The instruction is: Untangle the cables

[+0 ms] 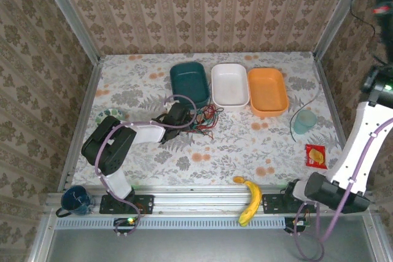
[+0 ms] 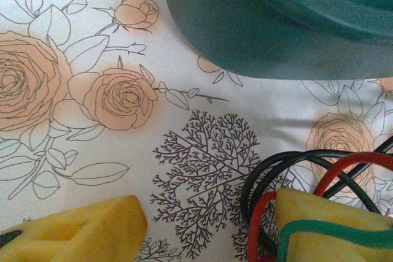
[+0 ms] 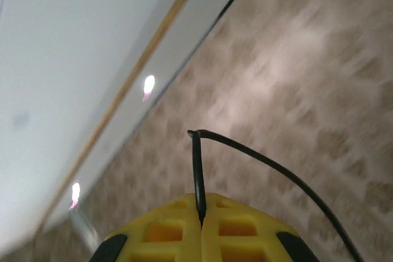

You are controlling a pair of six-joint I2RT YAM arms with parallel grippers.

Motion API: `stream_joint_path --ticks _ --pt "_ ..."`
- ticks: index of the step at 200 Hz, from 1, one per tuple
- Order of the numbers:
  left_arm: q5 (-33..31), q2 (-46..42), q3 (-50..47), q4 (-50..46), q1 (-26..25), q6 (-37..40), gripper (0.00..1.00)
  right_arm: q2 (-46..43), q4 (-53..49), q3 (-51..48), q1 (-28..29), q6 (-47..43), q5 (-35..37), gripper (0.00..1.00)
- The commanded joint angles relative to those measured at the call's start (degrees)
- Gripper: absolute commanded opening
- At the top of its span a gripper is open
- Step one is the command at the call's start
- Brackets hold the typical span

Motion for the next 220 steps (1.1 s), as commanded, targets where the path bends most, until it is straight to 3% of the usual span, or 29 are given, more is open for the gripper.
stream_joint_path --ticks 1,46,92,125,151,185,220 --pt "-6.76 8.78 -6.16 -21.06 0.46 2.76 0.64 -0.8 -18.28 6.84 8.38 -20.93 -3.17 0.0" --pt "-8.5 5.48 -5.0 -20.33 -3.4 5.1 0.63 3.83 -13.16 9.97 15.61 -19.34 3.47 0.0" --pt "-8.82 4.06 -5.66 -19.77 -3.6 4.63 0.63 13.15 -17.75 19.42 26.87 -28.03 13.01 0.0" --pt "-9.86 3.5 -5.81 -20.83 -3.61 3.83 0.63 14.69 -22.15 12.77 35.27 -37.61 22.07 0.0" --pt "-10.32 3.49 -5.36 -21.79 -3.57 3.79 0.63 15.52 -23.17 3.14 39.1 -39.36 28.03 0.0" --pt "-10.24 3.58 -4.58 -22.89 -3.56 3.96 0.63 17.38 -20.55 -9.53 41.51 -37.51 31.71 0.0" --pt "-9.98 3.73 -3.78 -23.51 -3.58 4.13 0.63 21.32 -21.47 -15.14 42.13 -36.82 30.83 0.0"
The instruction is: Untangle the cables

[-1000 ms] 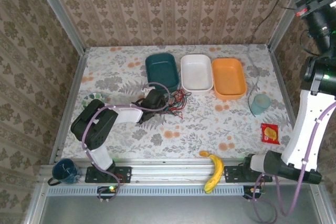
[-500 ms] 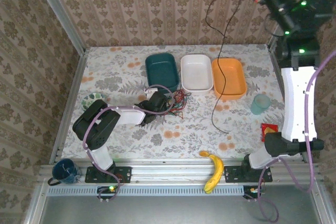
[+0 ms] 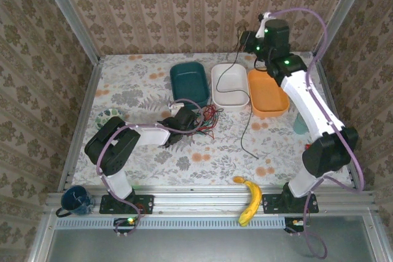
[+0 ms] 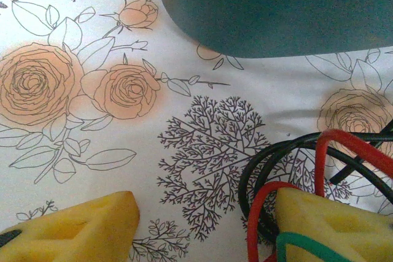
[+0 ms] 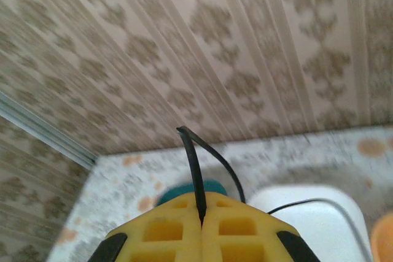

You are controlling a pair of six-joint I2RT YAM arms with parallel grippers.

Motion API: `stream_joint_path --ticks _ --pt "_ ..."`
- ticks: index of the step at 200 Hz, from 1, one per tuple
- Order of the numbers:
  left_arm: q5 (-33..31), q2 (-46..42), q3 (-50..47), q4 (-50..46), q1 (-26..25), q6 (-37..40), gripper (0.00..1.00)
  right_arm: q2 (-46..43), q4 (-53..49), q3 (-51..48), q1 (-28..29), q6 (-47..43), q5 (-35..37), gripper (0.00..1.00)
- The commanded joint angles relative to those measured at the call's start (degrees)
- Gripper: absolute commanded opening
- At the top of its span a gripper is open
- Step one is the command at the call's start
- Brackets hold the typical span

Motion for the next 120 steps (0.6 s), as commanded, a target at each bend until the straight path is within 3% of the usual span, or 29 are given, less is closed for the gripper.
stream_joint_path --ticks 1,60,120 --pt "-1.43 3.89 -4.26 -21.27 0.77 0.88 0.63 1.57 -0.19 -2.41 0.43 -0.31 2.33 0.0" --pt "-1.52 4.08 -3.4 -22.13 0.76 0.79 0.63 7.35 -0.09 -7.14 -0.94 3.11 1.38 0.0" --pt "-2.41 3.08 -3.81 -22.55 0.7 0.2 0.63 18.46 -7.35 -0.31 -1.72 5.35 -0.7 0.0"
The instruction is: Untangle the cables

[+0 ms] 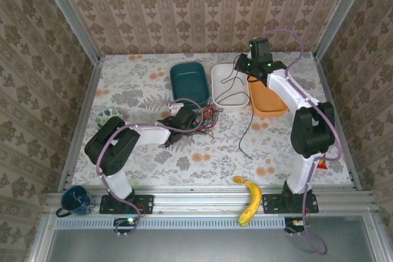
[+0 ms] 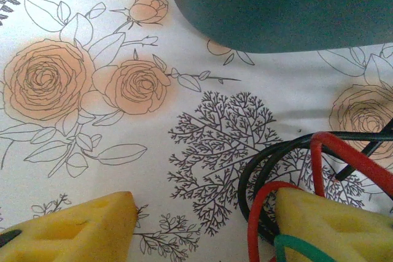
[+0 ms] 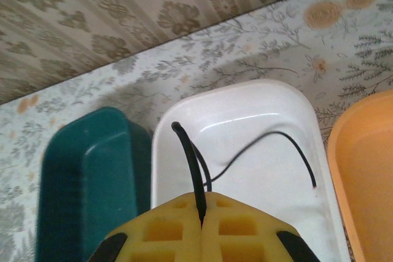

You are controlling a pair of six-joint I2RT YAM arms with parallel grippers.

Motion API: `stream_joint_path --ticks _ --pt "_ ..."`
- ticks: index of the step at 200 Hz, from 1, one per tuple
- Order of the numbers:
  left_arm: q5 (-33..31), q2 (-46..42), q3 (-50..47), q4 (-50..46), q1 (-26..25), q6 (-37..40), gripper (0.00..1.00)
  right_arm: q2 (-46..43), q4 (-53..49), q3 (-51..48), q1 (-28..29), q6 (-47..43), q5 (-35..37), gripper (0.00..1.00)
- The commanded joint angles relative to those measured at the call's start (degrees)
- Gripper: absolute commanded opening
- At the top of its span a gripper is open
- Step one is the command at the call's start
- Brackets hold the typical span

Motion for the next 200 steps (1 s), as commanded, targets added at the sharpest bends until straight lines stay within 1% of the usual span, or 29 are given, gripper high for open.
stream_joint_path --ticks 1,26,70,73,79,83,89,103,116,143,165,200 --pt "-1.77 3.12 -4.77 -19.67 0.71 0.49 0.63 4.25 -4.95 3.53 0.08 1.74 -1.1 0.0" --pt "-2.01 2.83 -4.86 -20.03 0.7 -0.02 0.63 7.68 -6.94 4.45 0.3 2.87 -2.19 0.0" --pt "-2.33 2.48 -4.86 -20.09 0.71 -0.18 0.63 10.42 -7.11 4.14 0.39 1.69 -2.71 0.0" --pt "-2.33 2.36 -4.86 -20.04 0.74 -0.09 0.63 10.39 -7.09 4.16 0.41 1.46 -2.75 0.03" --pt "-2.42 2.24 -4.86 -20.02 0.73 -0.08 0.63 10.18 -7.09 4.38 0.42 1.01 -2.87 0.15" --pt "-2.5 2.14 -4.86 -19.89 0.75 -0.04 0.63 9.91 -7.09 4.51 0.41 0.75 -2.88 0.26" --pt "-2.61 1.91 -4.86 -19.69 0.71 -0.05 0.63 9.39 -7.01 4.63 0.41 0.32 -3.01 0.36" --pt "-2.69 1.43 -4.95 -19.22 0.7 0.2 0.63 7.22 -6.39 4.25 0.6 -0.93 -2.61 0.46" --pt "-2.7 0.94 -5.13 -18.69 0.68 0.38 0.63 5.03 -6.33 3.74 0.56 -1.81 -1.46 0.51" --pt "-3.02 0.38 -5.51 -17.92 0.69 0.31 0.63 0.89 -8.16 2.3 0.54 -2.67 1.23 0.55" --pt "-3.04 0.28 -5.43 -17.75 0.68 0.24 0.63 -1.4 -9.77 0.51 0.55 -3.32 1.29 0.56" --pt "-2.7 0.31 -5.39 -17.08 0.74 0.56 0.63 0.22 -12.05 0.75 0.56 -4.72 -1.58 0.5"
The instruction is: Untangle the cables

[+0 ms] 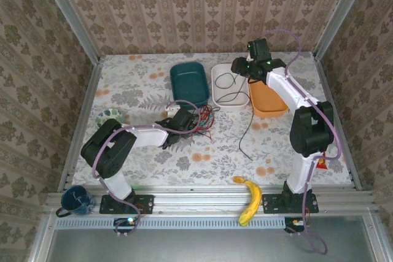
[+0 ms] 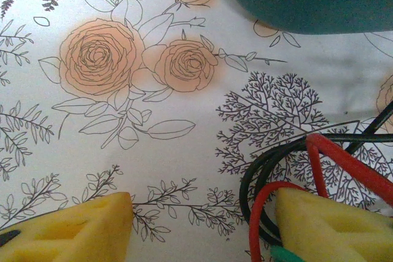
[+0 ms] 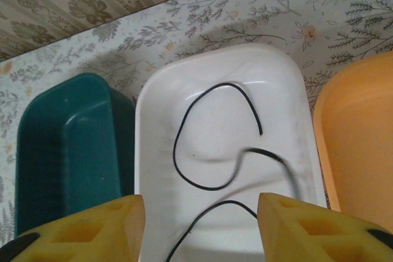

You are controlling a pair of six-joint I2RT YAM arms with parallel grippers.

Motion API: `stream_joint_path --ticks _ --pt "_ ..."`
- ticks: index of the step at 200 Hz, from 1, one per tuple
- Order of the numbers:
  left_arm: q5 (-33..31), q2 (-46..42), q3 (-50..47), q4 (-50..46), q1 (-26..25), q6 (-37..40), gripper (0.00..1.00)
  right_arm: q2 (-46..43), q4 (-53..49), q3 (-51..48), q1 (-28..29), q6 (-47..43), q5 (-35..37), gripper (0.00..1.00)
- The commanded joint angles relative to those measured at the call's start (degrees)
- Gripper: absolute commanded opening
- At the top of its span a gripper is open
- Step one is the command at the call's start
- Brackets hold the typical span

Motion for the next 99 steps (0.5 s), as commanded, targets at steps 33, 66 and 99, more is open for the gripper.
stream_joint_path --ticks 33,66,99 --pt "-0.35 2.34 -3.77 -14.25 0.65 2.06 0.63 2.65 -5.34 -0.9 0.24 -0.54 -2.84 0.48" --pt "-0.65 1.99 -4.05 -14.85 0.62 1.69 0.63 -5.7 -2.88 -11.45 0.26 0.81 -0.73 0.49" --pt "-0.79 2.48 -3.82 -14.75 0.7 1.93 0.63 -14.52 -4.85 -23.64 0.26 4.07 0.37 0.49"
